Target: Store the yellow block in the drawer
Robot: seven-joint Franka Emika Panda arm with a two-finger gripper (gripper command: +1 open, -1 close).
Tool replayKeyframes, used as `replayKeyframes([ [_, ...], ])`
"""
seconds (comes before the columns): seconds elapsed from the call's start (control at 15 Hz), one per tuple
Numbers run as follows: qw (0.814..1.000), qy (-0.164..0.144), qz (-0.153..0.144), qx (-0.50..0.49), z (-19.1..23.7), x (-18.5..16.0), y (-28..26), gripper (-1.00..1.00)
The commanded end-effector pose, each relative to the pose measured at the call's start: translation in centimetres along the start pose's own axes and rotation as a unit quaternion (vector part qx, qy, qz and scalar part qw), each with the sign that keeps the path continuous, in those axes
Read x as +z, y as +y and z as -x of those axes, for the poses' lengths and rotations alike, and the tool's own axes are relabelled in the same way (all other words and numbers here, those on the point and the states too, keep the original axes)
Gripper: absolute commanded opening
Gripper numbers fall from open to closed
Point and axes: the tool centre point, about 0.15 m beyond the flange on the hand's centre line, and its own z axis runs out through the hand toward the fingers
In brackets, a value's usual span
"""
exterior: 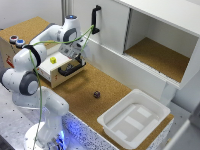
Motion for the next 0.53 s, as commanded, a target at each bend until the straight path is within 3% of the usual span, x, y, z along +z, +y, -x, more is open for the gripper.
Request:
replayKeyframes([
  [0.0,1.0,0.016,0.009,-0.004,0.8,0.5,1.0,1.0],
  [0.13,1.0,0.016,0.009,-0.004,0.8,0.5,1.0,1.0],
  [0.2,1.0,0.001,0.001,0.002,0.2,0.0,0.1,1.0],
  [0.33,1.0,0.0,0.017,0.002,0.0,0.7,2.8,1.0],
  [0.47,0.999,-0.029,0.021,0.005,1.5,2.4,5.3,1.0],
])
